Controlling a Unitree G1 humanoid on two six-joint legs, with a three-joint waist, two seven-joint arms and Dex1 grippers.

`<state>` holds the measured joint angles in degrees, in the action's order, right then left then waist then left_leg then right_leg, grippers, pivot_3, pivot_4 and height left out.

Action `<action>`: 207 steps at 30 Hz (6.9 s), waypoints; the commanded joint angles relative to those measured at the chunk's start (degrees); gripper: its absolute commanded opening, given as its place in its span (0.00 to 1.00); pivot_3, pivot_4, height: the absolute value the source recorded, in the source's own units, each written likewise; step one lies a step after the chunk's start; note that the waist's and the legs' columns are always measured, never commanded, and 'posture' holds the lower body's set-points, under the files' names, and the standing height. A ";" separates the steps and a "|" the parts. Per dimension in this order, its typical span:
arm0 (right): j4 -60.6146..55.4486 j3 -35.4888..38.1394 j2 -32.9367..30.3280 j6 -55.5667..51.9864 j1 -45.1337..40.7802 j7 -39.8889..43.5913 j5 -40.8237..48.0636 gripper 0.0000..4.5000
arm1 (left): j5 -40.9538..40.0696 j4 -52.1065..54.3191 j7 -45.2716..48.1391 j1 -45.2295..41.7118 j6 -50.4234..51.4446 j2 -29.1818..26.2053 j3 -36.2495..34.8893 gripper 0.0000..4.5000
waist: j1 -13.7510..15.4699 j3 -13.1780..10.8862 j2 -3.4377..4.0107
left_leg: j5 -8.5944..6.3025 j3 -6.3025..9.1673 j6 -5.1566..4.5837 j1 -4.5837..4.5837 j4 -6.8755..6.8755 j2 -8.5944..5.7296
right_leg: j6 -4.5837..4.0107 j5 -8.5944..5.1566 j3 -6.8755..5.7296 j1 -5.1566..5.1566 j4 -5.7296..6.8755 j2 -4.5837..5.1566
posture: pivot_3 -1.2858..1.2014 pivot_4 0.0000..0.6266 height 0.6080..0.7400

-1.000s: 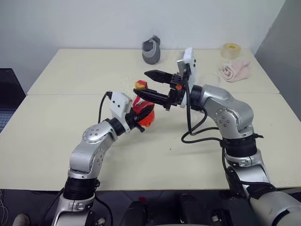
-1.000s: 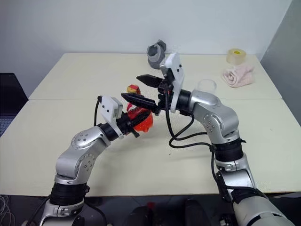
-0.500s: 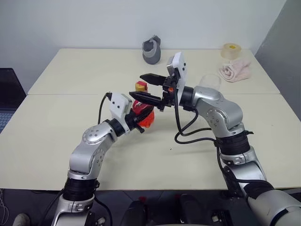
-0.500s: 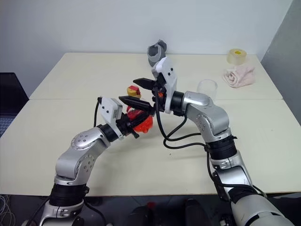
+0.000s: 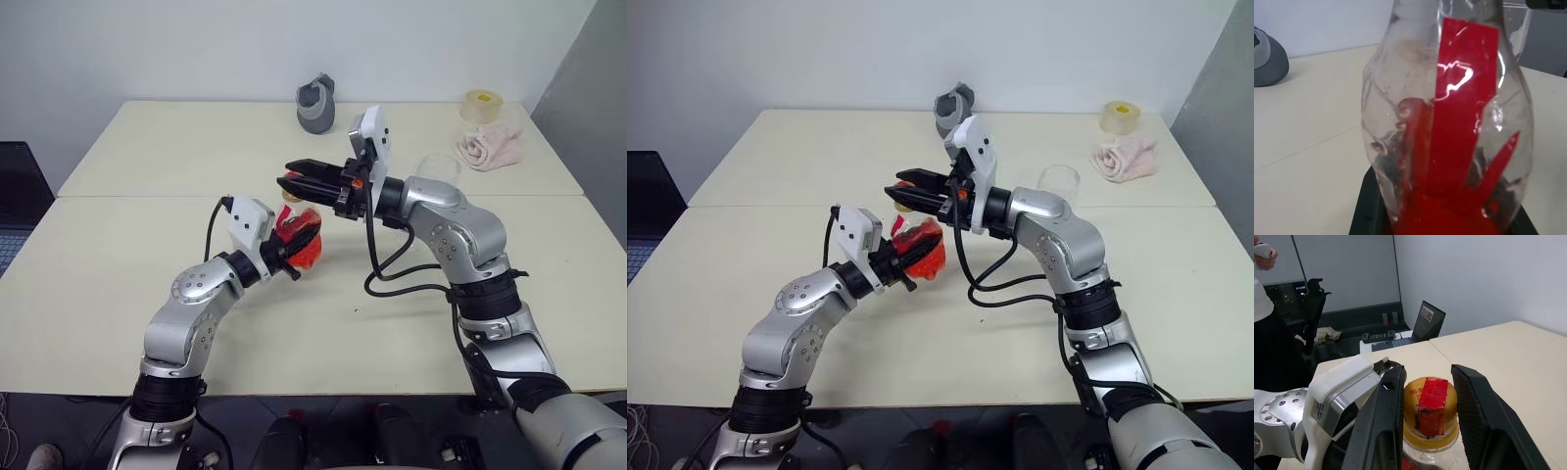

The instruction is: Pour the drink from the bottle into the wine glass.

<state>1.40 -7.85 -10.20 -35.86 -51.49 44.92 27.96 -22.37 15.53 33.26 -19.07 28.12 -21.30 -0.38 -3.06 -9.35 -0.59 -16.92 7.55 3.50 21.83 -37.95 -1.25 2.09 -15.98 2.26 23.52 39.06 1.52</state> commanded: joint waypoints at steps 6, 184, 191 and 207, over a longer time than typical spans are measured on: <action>-4.08 2.32 -4.19 -4.23 -5.33 7.61 5.96 0.25 | -1.76 6.03 1.87 2.24 0.25 -2.38 -0.51 0.20 | -0.02 0.00 0.00 | 0.00 0.00 0.00 0.01 0.00 0.00 | 0.00 0.00 0.01 0.00 -0.02 0.00 | 0.52 0.24 1.00; 12.65 0.89 0.80 26.51 14.96 -16.94 -20.25 0.05 | -14.37 21.59 3.71 32.79 0.26 -12.99 -16.63 1.00 | -0.87 -0.09 -0.10 | -0.07 -0.78 -0.12 -0.37 0.14 0.83 | -0.03 0.07 0.33 -0.19 -0.03 -0.25 | 0.52 0.24 1.00; 24.08 -6.75 7.06 30.69 8.70 -12.01 -24.67 0.05 | -9.09 26.05 -1.32 45.30 -5.19 -7.43 -19.66 1.00 | 0.04 -0.10 -0.08 | -0.07 -0.79 -0.12 -0.43 0.17 0.81 | -0.08 0.07 0.25 -0.25 -0.05 -0.39 | 0.52 0.24 1.00; 44.26 -4.87 9.50 37.60 2.28 -7.75 -27.16 0.34 | -8.96 27.19 -6.01 44.27 -5.50 -5.17 -19.49 1.00 | 0.74 -0.12 -0.06 | -0.08 -1.01 -0.11 -0.57 0.20 0.79 | -0.15 0.10 0.33 -0.30 -0.06 -0.45 | 0.52 0.24 1.00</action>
<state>47.41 -13.95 -1.08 0.90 -48.80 36.38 -0.31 -31.36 41.17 27.49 25.85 23.38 -26.40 -20.12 -2.32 -9.47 -0.65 -17.00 6.54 3.39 21.25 -37.74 -0.47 1.94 -15.88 2.59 23.23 39.00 1.08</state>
